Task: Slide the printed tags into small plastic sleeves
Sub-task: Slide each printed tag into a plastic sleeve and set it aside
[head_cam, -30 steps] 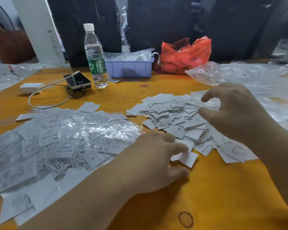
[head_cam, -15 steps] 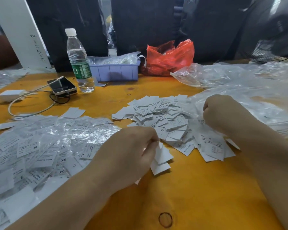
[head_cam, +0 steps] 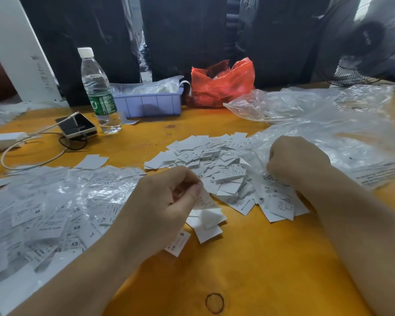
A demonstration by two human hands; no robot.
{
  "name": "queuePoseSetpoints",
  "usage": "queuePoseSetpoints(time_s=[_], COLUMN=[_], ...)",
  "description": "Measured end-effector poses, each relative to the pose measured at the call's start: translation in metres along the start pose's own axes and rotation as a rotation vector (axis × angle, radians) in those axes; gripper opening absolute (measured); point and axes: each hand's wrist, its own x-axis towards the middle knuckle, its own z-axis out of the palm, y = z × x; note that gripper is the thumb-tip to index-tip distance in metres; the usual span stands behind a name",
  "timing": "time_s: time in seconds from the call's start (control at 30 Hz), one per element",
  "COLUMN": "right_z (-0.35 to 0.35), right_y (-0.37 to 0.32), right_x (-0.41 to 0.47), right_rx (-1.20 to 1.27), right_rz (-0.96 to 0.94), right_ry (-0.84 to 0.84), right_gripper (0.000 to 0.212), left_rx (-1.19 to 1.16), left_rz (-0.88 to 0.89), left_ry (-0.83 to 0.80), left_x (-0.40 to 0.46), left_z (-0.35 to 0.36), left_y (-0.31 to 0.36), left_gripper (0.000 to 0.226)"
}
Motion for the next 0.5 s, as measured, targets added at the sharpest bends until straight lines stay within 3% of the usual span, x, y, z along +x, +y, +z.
queuePoseSetpoints(time_s=[0.5], right_z=[-0.006], right_y=[-0.0082], right_x=[-0.0063], right_rx=[0.426], right_rz=[-0.261], right_ry=[0.361], right_gripper=[0.01], left_rx=[-0.106], left_rz=[-0.055], left_ry=[0.028], left_x=[-0.0018], left_z=[-0.0029], left_y=[0.009], left_gripper=[0.012])
